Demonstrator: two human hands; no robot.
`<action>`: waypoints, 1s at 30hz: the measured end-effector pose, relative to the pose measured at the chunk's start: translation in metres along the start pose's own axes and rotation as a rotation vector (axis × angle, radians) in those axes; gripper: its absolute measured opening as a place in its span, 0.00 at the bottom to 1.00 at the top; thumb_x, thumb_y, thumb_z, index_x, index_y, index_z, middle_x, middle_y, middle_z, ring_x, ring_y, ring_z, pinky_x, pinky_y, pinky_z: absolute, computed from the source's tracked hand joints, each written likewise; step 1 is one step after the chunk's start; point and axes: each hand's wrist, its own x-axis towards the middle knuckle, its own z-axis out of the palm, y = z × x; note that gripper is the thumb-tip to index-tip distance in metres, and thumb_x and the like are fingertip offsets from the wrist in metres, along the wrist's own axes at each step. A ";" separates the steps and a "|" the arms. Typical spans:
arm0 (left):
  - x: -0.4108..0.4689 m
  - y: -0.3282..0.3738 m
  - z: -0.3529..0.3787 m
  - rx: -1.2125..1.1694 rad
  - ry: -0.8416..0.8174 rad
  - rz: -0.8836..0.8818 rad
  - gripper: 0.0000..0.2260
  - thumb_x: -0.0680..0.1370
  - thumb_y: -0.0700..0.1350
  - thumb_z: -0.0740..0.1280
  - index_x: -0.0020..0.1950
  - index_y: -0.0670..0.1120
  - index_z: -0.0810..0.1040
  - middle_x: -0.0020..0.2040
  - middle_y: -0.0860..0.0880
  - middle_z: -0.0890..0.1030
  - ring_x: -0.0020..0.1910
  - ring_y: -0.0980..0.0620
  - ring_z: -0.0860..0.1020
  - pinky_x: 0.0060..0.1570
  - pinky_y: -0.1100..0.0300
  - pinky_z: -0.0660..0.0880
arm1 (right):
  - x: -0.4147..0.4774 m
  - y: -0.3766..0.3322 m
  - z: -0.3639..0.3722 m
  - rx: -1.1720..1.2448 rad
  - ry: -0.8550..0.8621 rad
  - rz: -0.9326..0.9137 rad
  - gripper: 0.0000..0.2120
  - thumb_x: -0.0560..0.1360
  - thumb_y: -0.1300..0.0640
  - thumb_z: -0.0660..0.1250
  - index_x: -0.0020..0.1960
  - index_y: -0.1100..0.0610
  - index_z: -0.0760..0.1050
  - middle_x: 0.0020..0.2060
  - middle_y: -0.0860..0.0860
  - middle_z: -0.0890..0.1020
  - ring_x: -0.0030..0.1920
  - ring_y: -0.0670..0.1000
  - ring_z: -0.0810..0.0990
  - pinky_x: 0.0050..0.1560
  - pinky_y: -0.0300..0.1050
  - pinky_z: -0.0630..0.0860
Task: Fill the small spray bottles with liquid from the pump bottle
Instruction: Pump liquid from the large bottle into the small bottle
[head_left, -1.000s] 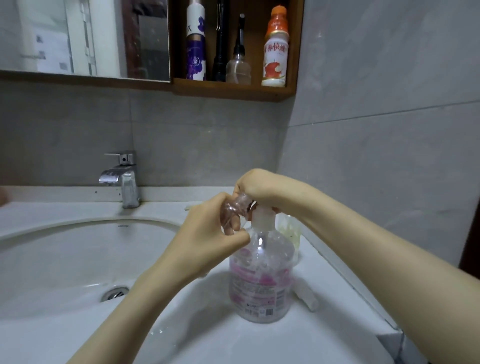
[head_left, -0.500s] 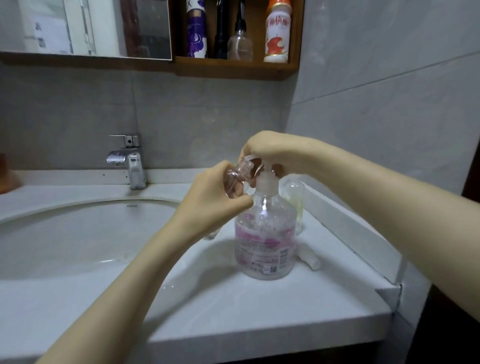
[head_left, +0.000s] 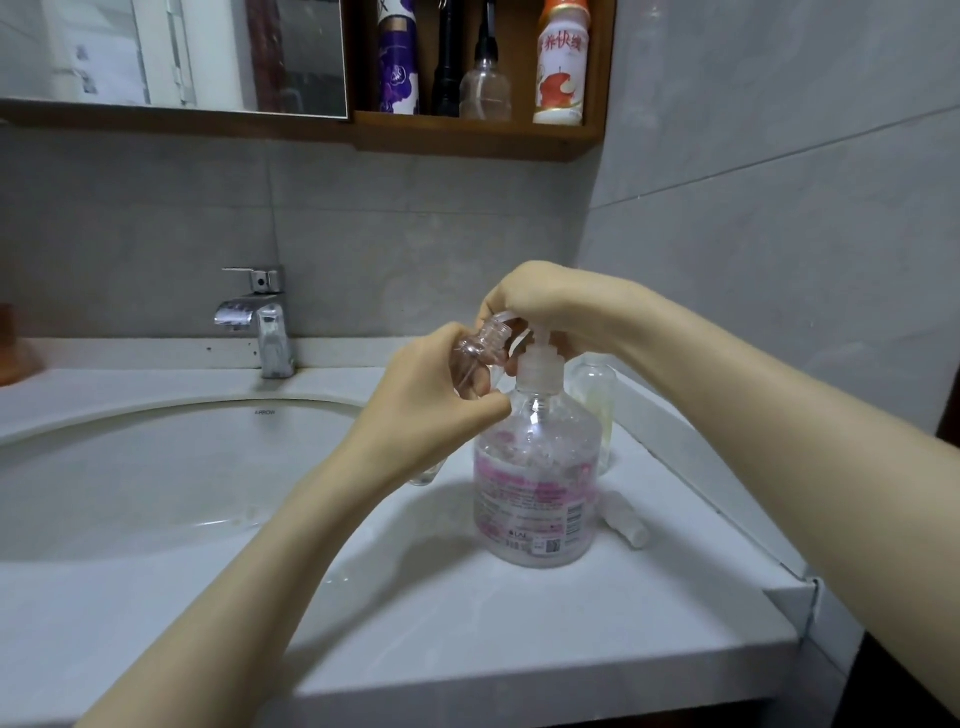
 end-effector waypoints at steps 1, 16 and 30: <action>0.000 0.000 0.000 0.003 0.005 -0.001 0.15 0.61 0.46 0.64 0.43 0.39 0.75 0.32 0.51 0.75 0.31 0.55 0.70 0.34 0.52 0.71 | 0.000 -0.001 0.001 -0.036 -0.006 0.004 0.12 0.75 0.66 0.53 0.44 0.62 0.75 0.26 0.53 0.76 0.23 0.49 0.74 0.30 0.36 0.70; 0.000 0.001 -0.001 -0.016 -0.001 -0.014 0.14 0.61 0.46 0.64 0.43 0.40 0.75 0.33 0.51 0.76 0.34 0.52 0.74 0.37 0.50 0.73 | 0.002 -0.003 0.000 -0.066 0.015 0.033 0.13 0.75 0.66 0.52 0.44 0.63 0.76 0.19 0.51 0.76 0.21 0.49 0.75 0.28 0.35 0.71; -0.001 0.003 -0.004 -0.021 0.031 -0.042 0.15 0.61 0.47 0.64 0.44 0.42 0.76 0.35 0.46 0.78 0.36 0.46 0.75 0.42 0.44 0.74 | 0.007 -0.006 0.001 -0.125 -0.002 0.059 0.11 0.77 0.63 0.56 0.41 0.60 0.75 0.29 0.55 0.77 0.30 0.53 0.76 0.31 0.38 0.71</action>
